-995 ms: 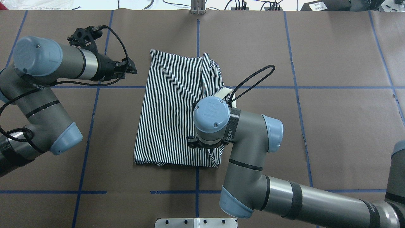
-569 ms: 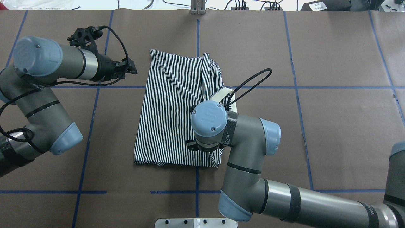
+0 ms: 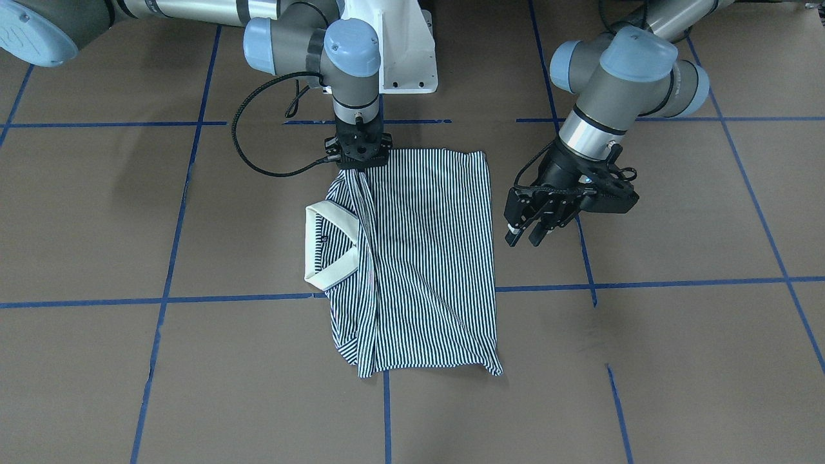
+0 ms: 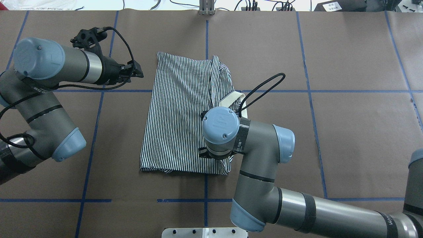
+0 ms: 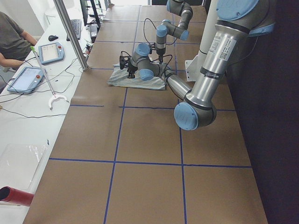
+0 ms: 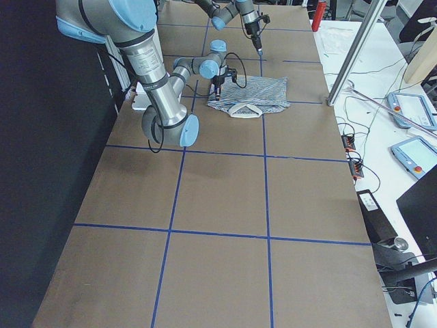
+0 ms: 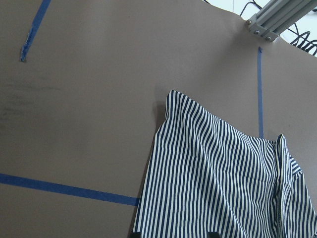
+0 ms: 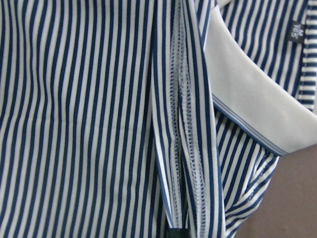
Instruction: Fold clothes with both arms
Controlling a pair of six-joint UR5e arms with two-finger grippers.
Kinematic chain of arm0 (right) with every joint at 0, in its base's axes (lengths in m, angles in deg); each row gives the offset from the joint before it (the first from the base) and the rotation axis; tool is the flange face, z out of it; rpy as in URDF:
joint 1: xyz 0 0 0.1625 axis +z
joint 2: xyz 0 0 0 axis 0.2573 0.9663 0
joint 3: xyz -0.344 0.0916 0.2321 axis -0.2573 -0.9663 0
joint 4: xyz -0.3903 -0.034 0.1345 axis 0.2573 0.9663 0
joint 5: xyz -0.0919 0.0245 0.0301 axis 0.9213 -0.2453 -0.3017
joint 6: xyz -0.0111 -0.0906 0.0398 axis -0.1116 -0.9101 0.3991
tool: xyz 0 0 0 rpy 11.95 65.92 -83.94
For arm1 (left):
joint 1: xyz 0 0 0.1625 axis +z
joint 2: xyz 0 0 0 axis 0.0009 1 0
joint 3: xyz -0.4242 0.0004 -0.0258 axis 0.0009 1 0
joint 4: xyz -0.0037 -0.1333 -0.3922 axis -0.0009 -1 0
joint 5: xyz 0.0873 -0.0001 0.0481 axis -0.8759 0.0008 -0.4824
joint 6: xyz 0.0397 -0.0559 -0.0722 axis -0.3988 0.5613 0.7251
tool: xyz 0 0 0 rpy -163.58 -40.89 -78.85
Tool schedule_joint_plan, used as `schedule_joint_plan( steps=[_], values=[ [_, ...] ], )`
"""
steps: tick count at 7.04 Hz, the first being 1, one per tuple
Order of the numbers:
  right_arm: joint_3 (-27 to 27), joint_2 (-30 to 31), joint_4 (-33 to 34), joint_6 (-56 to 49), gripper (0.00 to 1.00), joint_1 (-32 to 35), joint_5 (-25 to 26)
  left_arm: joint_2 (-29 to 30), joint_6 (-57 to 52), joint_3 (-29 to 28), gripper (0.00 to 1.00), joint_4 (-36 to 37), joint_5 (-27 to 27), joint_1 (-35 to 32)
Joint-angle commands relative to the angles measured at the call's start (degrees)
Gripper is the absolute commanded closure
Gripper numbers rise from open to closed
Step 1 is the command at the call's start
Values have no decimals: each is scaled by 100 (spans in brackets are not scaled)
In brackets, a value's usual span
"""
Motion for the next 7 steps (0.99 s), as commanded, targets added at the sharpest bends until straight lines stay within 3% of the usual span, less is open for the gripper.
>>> schedule_joint_plan(
  steps=[1,4,5,6,7],
  values=[
    [435,345,13,-47,100,73,-55,0,0,34,46,0,1,0],
    [781,796,48,58,100,-67,51,0,9,60,46,0,-8,0],
    [772,788,57,93,79,-120,60,0,9,60,46,0,-8,-9],
    [772,805,48,259,75,-112,60,0,9,69,46,9,-8,-9],
    [798,770,57,269,58,-103,51,0,87,69,46,9,-8,-9]
  ],
)
